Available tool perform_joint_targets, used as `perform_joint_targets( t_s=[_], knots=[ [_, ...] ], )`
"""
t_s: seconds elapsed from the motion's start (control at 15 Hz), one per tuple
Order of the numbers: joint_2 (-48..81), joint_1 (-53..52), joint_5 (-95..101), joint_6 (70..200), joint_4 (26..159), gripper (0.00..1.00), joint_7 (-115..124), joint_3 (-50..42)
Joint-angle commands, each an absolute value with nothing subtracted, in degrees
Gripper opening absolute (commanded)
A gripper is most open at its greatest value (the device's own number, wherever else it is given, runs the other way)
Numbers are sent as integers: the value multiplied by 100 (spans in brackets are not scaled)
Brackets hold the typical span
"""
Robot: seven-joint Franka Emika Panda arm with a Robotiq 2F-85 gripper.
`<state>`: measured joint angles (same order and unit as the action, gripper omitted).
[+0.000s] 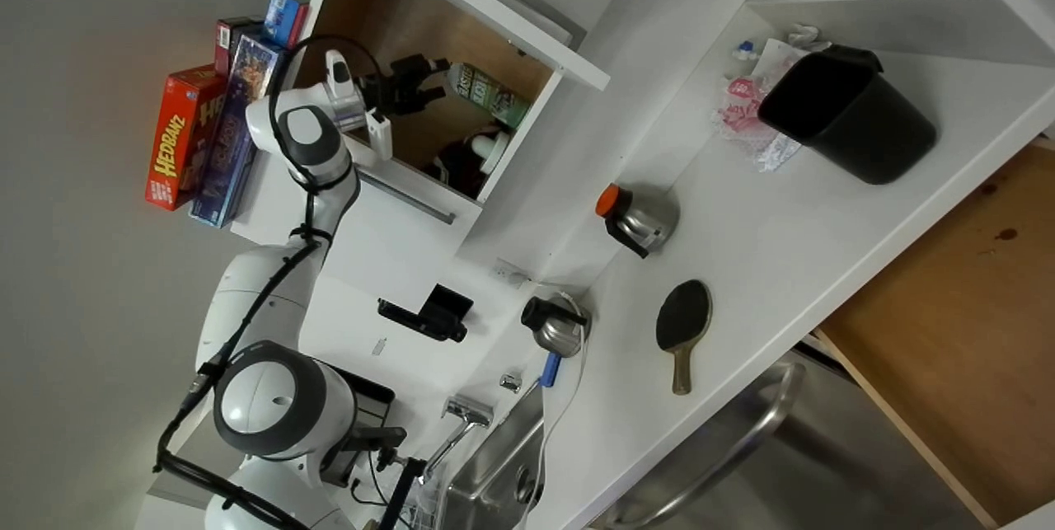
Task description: Put the spray can in the open upper cabinet
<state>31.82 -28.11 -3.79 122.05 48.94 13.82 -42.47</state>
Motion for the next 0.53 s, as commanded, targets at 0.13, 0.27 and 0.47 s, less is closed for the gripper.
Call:
perform_joint_targets(
  t_s=[0.13,0.27,0.47],
  knots=[
    [2852,-2775,-634,11916,4945,100,898,-4054],
    [2564,-2975,-616,11910,5268,100,703,-4084],
    [2220,-3218,-495,11868,5650,100,507,-4133]
  ],
)
